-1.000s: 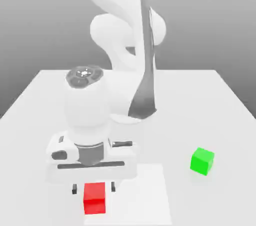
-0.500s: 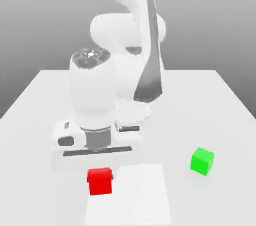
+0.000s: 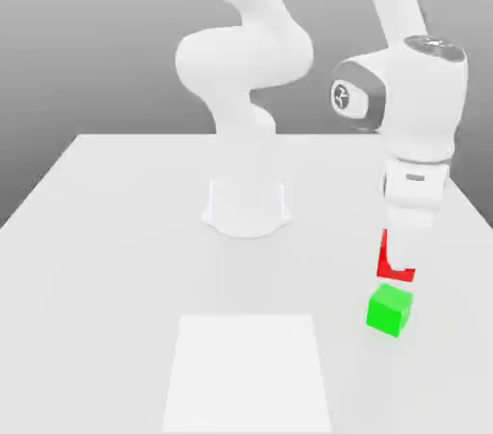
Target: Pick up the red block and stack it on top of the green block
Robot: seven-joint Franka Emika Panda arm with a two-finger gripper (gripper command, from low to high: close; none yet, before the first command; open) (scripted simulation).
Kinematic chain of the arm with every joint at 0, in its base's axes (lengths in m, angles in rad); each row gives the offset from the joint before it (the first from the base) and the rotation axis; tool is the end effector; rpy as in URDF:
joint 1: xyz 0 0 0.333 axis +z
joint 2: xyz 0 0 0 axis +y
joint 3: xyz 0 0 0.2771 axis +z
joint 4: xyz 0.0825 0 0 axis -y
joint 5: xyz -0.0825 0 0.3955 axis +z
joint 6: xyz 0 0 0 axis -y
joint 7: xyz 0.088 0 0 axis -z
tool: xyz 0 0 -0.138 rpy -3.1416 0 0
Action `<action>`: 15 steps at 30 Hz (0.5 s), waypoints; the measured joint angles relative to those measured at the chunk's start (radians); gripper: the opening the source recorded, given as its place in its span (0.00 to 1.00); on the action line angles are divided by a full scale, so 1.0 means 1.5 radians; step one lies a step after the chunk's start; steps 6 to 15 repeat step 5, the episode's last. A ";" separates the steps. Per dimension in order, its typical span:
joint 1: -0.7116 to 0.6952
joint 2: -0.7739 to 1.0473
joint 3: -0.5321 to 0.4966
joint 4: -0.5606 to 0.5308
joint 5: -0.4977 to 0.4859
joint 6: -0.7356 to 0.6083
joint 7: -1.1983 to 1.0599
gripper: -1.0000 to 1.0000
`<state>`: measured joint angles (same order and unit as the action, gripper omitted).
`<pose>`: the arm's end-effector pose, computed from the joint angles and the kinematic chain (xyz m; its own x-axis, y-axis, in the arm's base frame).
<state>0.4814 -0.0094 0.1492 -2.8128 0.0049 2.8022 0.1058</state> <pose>0.3046 0.2218 0.1270 0.8677 0.4970 -0.0013 0.4970 -0.8677 -0.0001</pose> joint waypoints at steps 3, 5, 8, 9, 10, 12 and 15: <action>0.001 0.061 -0.009 0.002 -0.034 0.058 0.024 1.00; 0.001 0.061 -0.009 0.002 -0.034 0.058 0.024 1.00; 0.001 0.061 -0.009 0.002 -0.034 0.058 0.024 1.00; 0.001 0.061 -0.009 0.002 -0.034 0.058 0.024 1.00; 0.001 0.061 -0.009 0.002 -0.034 0.058 0.024 1.00; 0.001 0.061 -0.009 0.002 -0.034 0.058 0.024 1.00; 0.001 0.061 -0.009 0.002 -0.034 0.058 0.024 1.00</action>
